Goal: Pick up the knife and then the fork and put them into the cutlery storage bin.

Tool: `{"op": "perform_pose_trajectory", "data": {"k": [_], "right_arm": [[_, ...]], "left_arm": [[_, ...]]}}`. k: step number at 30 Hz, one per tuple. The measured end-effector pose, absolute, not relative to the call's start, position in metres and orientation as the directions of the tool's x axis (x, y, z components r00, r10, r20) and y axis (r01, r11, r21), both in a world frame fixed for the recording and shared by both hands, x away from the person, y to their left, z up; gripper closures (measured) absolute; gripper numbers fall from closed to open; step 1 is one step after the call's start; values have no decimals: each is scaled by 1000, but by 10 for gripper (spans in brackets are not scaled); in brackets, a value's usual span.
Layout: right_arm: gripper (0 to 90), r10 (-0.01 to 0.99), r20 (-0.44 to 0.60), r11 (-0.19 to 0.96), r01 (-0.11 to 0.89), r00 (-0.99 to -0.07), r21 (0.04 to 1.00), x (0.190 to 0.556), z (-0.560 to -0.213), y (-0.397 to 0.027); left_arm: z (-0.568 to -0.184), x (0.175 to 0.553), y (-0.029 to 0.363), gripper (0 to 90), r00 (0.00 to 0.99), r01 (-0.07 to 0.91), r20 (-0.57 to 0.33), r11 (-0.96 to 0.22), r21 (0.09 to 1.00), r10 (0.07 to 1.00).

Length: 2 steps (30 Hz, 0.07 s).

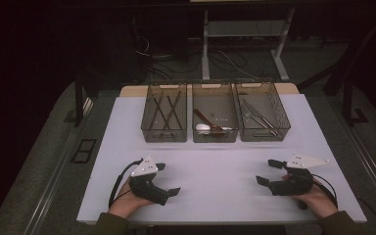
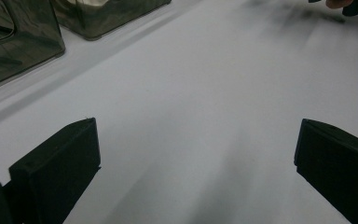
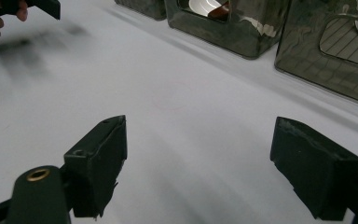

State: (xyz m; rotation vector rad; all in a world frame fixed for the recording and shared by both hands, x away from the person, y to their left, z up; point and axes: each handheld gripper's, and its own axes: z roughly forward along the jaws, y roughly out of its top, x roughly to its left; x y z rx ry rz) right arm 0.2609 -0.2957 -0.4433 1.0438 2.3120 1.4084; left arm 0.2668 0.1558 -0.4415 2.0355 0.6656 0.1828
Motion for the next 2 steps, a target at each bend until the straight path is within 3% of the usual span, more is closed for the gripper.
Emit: {"op": "perform_pose_trajectory", "data": {"k": [2], "right_arm": [[184,677,150,282,442,-720,852,261,-443,-296]], "left_arm": [[-441,267,156,0,840,383,-135,-398,834,525]]}}
